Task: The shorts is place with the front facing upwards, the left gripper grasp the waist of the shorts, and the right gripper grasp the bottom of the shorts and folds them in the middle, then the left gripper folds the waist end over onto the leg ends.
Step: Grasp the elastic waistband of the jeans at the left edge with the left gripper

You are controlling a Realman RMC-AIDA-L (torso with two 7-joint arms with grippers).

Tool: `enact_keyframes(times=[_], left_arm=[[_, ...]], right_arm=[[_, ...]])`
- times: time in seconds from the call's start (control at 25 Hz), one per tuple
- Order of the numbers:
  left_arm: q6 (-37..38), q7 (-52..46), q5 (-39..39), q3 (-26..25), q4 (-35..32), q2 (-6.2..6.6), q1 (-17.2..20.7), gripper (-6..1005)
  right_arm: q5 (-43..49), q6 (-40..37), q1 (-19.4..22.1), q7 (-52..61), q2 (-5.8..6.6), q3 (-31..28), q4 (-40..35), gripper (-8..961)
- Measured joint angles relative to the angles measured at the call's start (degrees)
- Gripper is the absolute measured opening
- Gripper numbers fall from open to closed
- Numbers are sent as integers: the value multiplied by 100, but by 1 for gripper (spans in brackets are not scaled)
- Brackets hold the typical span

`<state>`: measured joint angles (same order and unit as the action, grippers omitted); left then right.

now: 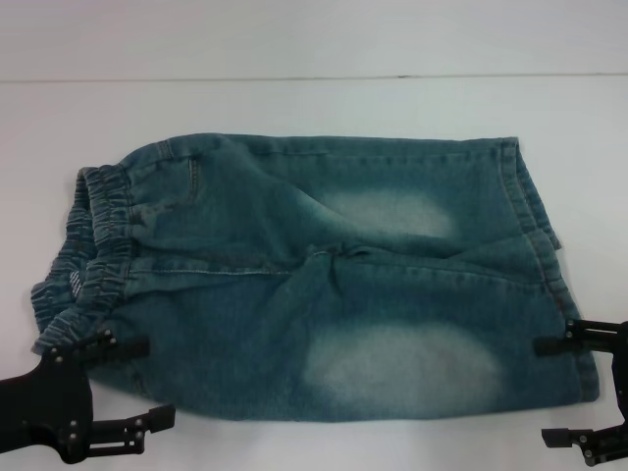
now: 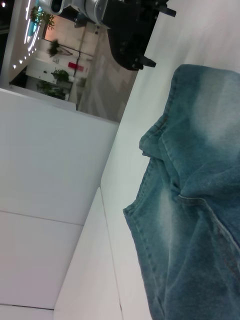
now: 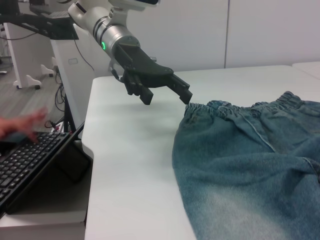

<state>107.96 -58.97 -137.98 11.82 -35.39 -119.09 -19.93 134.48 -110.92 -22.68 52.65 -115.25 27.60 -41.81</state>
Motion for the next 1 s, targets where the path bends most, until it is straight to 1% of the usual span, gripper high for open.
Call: enact_keyframes(times=[0.28,0.52,0.6,0.68,0.8,0.84,0.88,1.0], left_arm=[[-36,-1,13,-22,-3,0,7,934],[-52,-15,38,-48,-11,-2,27,934],[-77,-65,44,-151,-44,-3,33,934],[-124,-198,48,-371,-135,1,35,934],[-176,-538,51,-862,-524,-16,32,934],[-218,-781,57,-1082,-867,-51,31,934],[-260,-923,65,-1155,-1056,-71,32,934],[-473,-1388,43,-1150,-1507,-104,33,935]], right_arm=[[1,9,14,0,1,0,-1,928],[8,107,-2,5,-29,0,-2,918],[9,149,-1,10,-43,11,-2,915],[9,181,-1,23,-49,32,-2,911],[9,252,-7,53,-50,50,-5,906],[9,284,-21,70,-50,53,-8,904],[9,297,-29,81,-50,53,-9,903],[9,394,-78,135,-51,53,-3,898]])
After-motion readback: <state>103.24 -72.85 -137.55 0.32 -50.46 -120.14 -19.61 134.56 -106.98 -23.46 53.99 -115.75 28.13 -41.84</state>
